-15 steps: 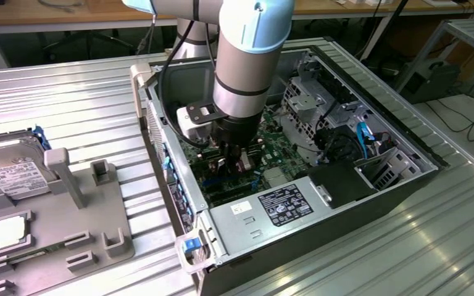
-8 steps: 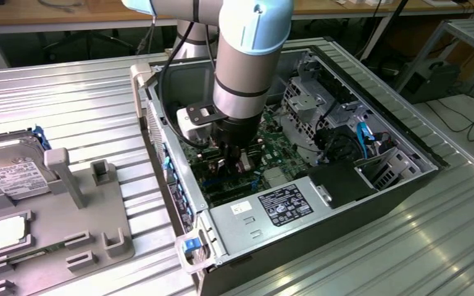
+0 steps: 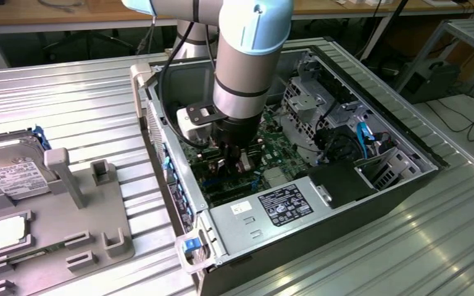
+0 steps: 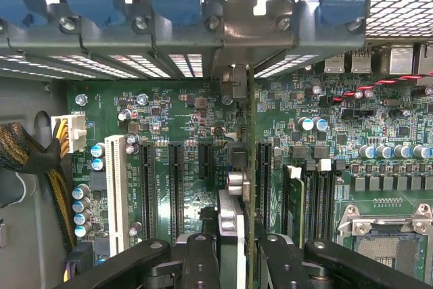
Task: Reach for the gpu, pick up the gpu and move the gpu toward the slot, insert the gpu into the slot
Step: 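Insert the gpu into the slot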
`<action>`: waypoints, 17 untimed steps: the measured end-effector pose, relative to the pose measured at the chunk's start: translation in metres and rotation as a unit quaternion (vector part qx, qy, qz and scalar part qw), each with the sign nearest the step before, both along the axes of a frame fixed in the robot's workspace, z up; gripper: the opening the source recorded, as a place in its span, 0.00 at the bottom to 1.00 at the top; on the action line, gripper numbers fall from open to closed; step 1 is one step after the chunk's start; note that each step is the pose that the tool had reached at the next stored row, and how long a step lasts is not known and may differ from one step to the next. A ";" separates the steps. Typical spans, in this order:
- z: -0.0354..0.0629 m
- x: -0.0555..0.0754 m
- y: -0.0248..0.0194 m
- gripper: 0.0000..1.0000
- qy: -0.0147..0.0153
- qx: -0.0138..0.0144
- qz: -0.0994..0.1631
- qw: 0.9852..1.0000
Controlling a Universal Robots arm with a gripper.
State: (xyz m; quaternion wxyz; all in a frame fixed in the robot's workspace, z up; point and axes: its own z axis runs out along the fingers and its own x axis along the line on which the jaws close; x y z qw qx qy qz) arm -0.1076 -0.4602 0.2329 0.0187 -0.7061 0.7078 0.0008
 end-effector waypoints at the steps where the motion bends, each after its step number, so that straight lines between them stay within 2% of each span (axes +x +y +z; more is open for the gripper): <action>1: -0.0005 0.000 0.0000 0.28 0.000 0.000 0.000 1.000; 4: -0.0029 0.000 0.0001 0.28 0.000 0.000 0.000 1.000; 8: -0.0083 -0.001 -0.0001 0.28 0.000 -0.001 0.000 1.000; 16: -0.0089 -0.001 0.0000 0.28 0.000 0.000 0.000 1.000; 17: -0.0100 -0.001 0.0004 0.29 -0.001 0.001 0.000 1.000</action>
